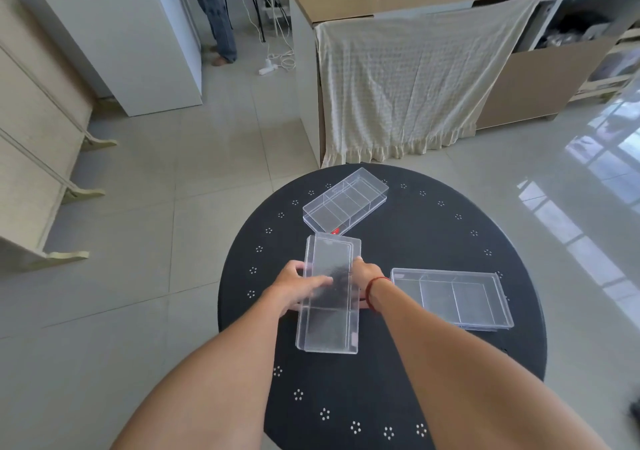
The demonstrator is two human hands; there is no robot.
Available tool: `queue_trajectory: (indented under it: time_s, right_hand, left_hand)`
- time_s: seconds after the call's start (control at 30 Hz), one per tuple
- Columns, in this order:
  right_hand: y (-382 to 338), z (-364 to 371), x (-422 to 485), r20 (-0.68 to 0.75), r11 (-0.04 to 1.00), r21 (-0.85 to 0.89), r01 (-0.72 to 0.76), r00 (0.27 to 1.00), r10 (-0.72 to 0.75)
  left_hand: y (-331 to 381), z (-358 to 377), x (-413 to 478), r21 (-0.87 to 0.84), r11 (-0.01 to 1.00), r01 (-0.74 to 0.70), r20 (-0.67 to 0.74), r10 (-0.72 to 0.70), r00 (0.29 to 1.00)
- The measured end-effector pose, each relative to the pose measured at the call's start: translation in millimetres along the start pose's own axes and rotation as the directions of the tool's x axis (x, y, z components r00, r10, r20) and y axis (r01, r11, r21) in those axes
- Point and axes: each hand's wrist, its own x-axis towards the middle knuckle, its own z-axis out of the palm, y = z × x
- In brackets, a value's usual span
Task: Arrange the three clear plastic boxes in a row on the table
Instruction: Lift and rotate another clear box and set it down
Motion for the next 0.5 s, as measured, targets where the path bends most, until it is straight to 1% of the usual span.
queue_trajectory:
  time_s: [0.1,0.17,0.23,0.33,0.4,0.5]
  right_hand:
    - [-12.1,-6.2,-11.4,-0.016,0.998,0.053,0.021,1.0,-0.02]
    - [-22.9,-10.4,-18.5,-0.037,0.994,0.094,0.062,0.998,-0.059]
    - [-35.0,-15.8,-23.6,-0.075,0.99,0.117,0.084,0.994,-0.076]
    - [-54.0,-26.3,-42.4,-0.052,0.978,0.198,0.064,0.997,-0.054]
    - [-63.1,-34.0,-59.9,-0.019,0.976,0.212,0.051,0.999,-0.048]
    - [-70.6,-43.1,-81.2,0.064,0.962,0.273,-0.011,0.998,-0.006]
  left_hand:
    - [13.5,-3.9,-6.5,0.026,0.993,-0.116,-0.02,0.117,0.993]
    - [22.2,-4.6,-11.9,0.06,0.979,-0.196,-0.058,0.2,0.978]
    - [27.8,-5.4,-16.4,0.133,0.951,-0.278,-0.1,0.292,0.951]
    - [33.1,-5.5,-22.3,0.234,0.896,-0.377,-0.144,0.415,0.898]
    - [37.3,-5.1,-26.0,0.337,0.847,-0.411,-0.166,0.483,0.859]
    - [45.3,-4.6,-34.1,0.55,0.712,-0.437,-0.181,0.612,0.77]
